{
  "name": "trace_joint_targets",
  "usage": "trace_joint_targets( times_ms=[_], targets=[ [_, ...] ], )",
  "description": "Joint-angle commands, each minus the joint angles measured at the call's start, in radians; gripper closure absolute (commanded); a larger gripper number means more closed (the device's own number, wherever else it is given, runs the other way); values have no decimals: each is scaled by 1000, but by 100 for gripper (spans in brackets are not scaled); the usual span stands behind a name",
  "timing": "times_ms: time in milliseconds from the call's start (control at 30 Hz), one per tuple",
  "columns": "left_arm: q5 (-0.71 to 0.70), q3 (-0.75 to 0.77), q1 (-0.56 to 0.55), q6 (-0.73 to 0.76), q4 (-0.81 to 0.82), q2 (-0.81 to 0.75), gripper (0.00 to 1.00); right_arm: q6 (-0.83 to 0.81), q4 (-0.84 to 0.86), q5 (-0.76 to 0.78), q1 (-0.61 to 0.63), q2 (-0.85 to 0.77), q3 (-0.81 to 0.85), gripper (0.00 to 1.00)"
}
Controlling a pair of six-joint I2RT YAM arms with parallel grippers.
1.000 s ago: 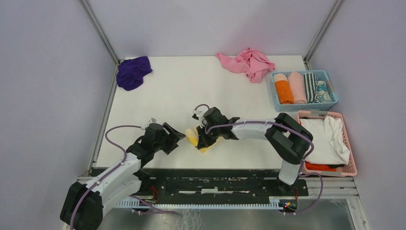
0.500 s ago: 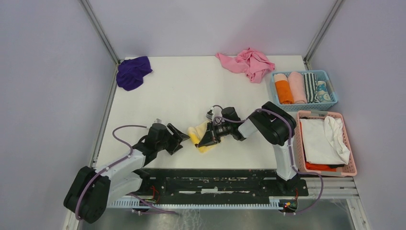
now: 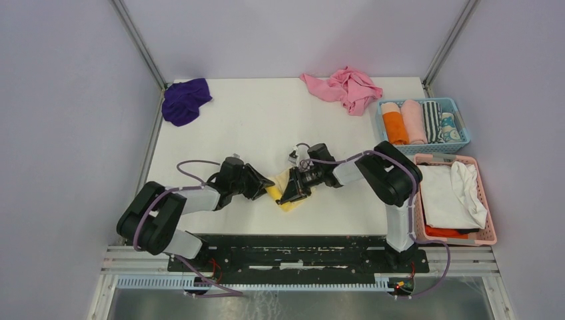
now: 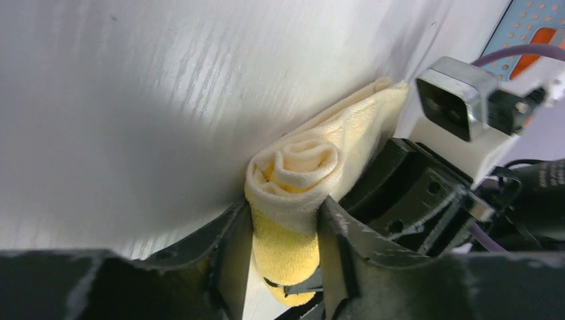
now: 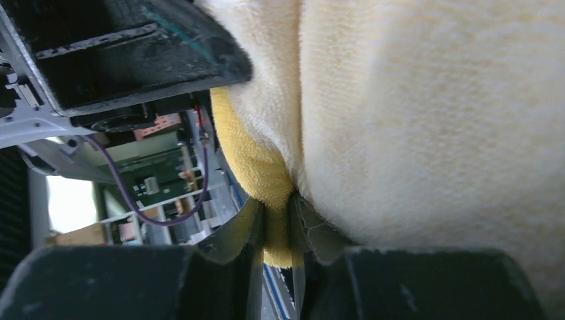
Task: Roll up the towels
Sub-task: Roll the towel at the center of the board.
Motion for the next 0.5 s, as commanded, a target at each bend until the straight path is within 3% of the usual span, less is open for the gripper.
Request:
trace_joint_targets(
  times_ms=[0, 67, 267, 467],
  targets=[
    [-33, 0, -19, 52, -50, 87, 57, -231, -347, 262, 16, -85, 10, 73],
    [-56, 11, -22, 55, -94, 98, 61, -285, -441, 342, 44, -158, 33, 70],
    [-115, 28, -32, 52, -196, 66, 67, -446, -749, 826, 207, -422, 115, 60],
    [-130, 51, -48, 41, -231, 46, 68, -552, -758, 1236, 445, -540, 135, 48]
  ],
)
